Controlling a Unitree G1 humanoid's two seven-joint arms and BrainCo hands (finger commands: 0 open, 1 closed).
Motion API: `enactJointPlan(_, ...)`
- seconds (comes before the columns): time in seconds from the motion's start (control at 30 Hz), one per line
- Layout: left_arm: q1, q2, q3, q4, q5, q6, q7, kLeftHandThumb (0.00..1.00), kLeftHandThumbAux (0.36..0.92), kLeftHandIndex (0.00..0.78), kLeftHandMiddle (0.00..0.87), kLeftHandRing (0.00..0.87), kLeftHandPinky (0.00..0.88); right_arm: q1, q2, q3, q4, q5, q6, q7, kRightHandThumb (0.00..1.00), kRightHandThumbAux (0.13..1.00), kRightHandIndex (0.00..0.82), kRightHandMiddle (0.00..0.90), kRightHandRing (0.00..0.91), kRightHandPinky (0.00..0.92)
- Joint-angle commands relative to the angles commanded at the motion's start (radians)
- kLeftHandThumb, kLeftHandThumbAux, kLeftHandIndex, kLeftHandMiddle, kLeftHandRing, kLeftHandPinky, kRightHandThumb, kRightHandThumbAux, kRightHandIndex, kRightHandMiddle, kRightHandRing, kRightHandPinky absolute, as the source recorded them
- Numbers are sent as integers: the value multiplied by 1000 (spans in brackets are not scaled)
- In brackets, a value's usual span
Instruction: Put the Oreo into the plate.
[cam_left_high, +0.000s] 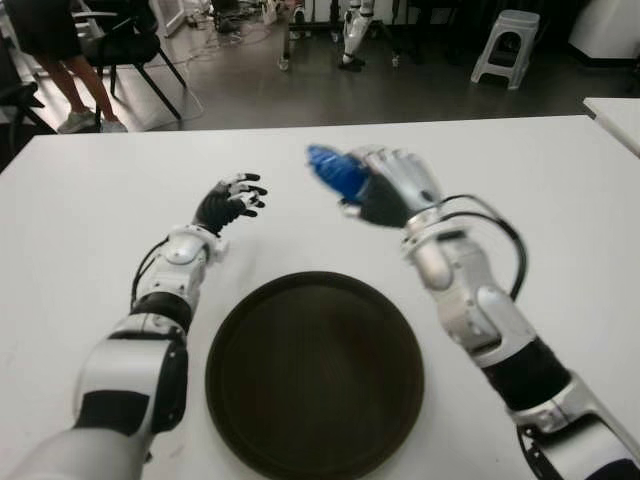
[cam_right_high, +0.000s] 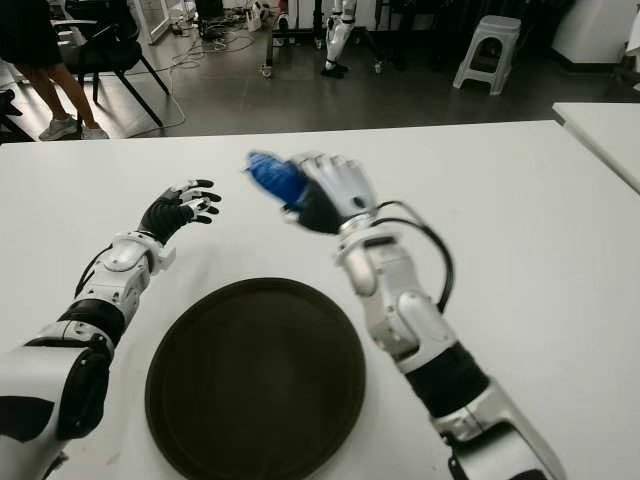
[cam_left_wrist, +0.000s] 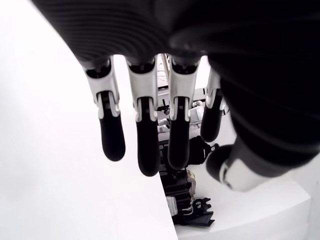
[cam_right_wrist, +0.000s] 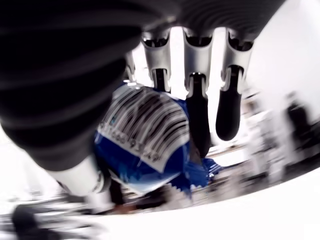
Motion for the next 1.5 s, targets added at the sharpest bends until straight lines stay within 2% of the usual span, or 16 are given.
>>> enactJointPlan(0.07, 0, 0, 0, 0, 1, -3, 0, 112, 646, 258, 351, 355, 350, 5, 25, 40, -18, -7, -8, 32, 692, 732, 433, 751, 746, 731)
enactJointPlan(0.13, -1, 0, 0, 1, 1, -3, 1, 120, 651, 257, 350, 350, 347, 14, 34, 74, -33, -11, -17, 67, 691, 732, 433, 751, 749, 738)
enactJointPlan(0.37, -5, -6, 2, 4, -1, -2, 2, 118, 638, 236, 342, 346, 347, 3, 18, 138, -85, 17, -89, 229, 690, 732, 430, 726, 737, 738)
enactJointPlan(0.5, -4, -11, 6, 3, -5, -1, -1, 113, 631, 233, 343, 350, 350, -9, 17, 176, -36, 16, -157, 275, 689, 732, 430, 721, 740, 747)
enactJointPlan(0.6, -5, -14, 8, 3, -7, 0, -1, 108, 628, 232, 345, 353, 351, -6, 21, 193, 8, 12, -203, 269, 691, 732, 429, 718, 742, 753)
enactJointPlan(0.8, -7, -17, 7, 1, -5, 4, 1, 90, 623, 229, 346, 350, 330, -7, 12, 185, 21, 12, -257, 273, 693, 730, 429, 710, 740, 762)
enactJointPlan(1.1, -10, -16, 3, 1, 1, 16, 9, 101, 650, 219, 335, 340, 324, -8, 3, 169, 0, 8, -271, 316, 692, 731, 429, 699, 730, 760)
enactJointPlan(1.23, -10, -17, 4, 1, -2, 20, 4, 94, 654, 220, 332, 339, 324, 6, -31, 142, -31, 34, -292, 349, 694, 730, 430, 724, 755, 780)
enactJointPlan(1.5, -9, -16, 3, 0, 0, 19, 7, 82, 662, 233, 339, 343, 325, 0, -61, 146, -43, 15, -293, 418, 694, 728, 432, 742, 773, 798)
